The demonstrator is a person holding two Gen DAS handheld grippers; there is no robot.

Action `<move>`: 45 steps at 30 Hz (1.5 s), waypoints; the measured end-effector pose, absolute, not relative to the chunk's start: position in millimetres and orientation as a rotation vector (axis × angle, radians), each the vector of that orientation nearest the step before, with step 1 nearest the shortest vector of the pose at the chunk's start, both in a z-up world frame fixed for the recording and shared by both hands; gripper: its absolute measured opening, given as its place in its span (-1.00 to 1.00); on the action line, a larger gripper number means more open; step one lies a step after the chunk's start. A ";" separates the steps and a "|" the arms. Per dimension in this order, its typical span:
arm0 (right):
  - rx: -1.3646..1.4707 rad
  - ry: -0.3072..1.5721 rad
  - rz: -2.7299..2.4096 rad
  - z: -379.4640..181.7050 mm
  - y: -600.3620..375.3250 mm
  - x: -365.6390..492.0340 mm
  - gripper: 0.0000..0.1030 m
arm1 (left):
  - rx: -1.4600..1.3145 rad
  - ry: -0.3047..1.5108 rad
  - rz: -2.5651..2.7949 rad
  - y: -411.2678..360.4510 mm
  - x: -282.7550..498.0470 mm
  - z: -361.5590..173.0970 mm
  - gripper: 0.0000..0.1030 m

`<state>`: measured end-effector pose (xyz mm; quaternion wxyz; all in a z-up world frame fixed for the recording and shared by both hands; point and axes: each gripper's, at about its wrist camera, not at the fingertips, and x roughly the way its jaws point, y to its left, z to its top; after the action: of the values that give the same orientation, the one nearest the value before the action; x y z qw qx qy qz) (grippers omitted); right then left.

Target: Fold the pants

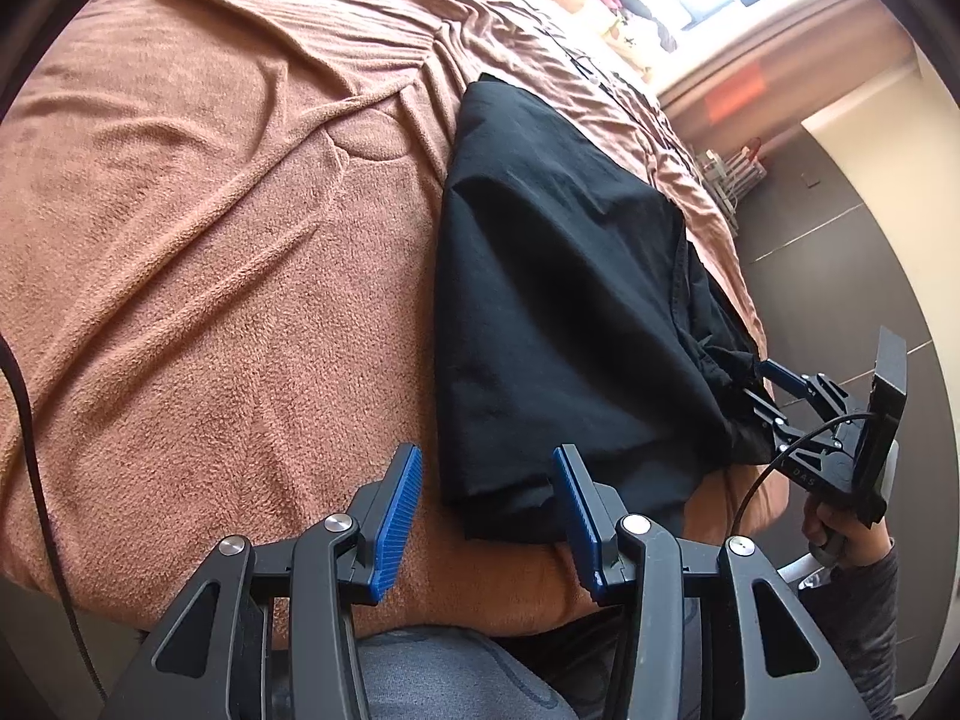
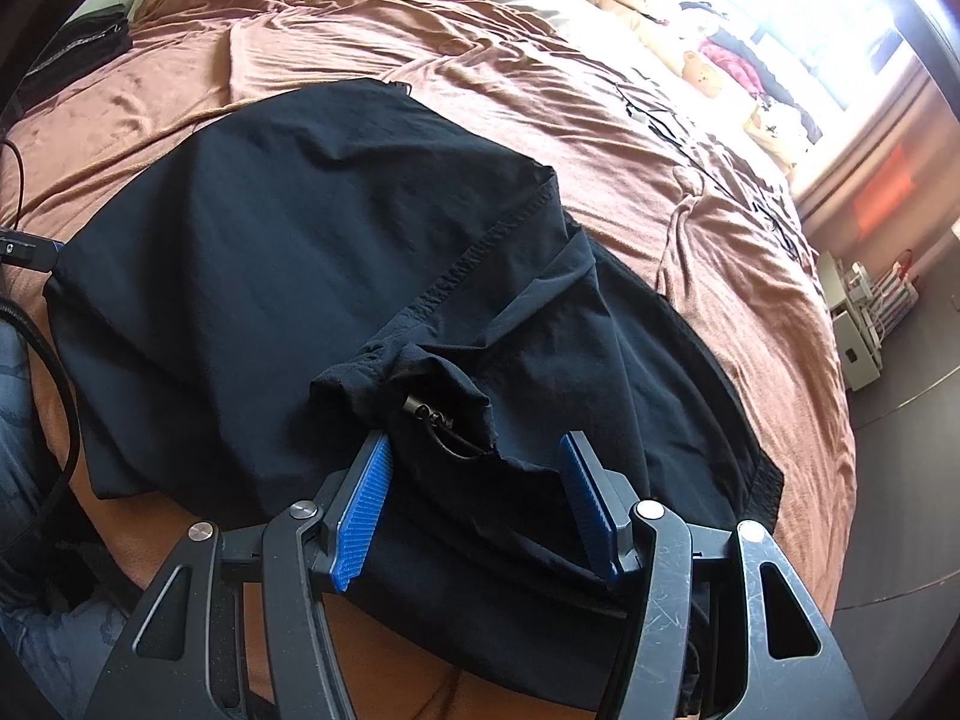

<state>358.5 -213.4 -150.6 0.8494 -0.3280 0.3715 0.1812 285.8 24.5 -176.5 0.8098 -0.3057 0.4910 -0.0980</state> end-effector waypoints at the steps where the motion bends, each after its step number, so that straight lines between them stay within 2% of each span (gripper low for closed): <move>1: -0.709 0.783 0.389 -152.6 -211.0 356.2 0.08 | -0.653 1.051 -0.210 24.2 286.5 -176.7 -0.07; 14: -0.861 0.869 0.495 -176.2 -186.1 357.1 0.08 | -0.661 1.050 -0.216 25.9 284.9 -177.1 -0.07; 23: -0.847 0.897 0.507 -187.1 -185.6 369.9 0.07 | -0.663 1.066 -0.223 24.4 287.1 -179.6 -0.07; 26: -0.729 0.929 0.523 -180.9 -195.0 380.4 -0.61 | -0.667 1.068 -0.223 24.8 287.4 -180.3 -0.07; 29: -0.635 0.911 0.519 -169.3 -207.9 385.8 -0.77 | -0.667 1.072 -0.226 24.5 288.4 -180.6 -0.07; 45: -0.172 0.792 0.366 -96.0 -313.5 414.0 -0.86 | -0.678 1.076 -0.251 22.9 292.7 -182.5 -0.07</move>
<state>414.0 -313.5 -96.0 0.9028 -0.0831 0.3830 0.1769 292.7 23.0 -182.5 0.7971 -0.3159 0.5012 -0.1169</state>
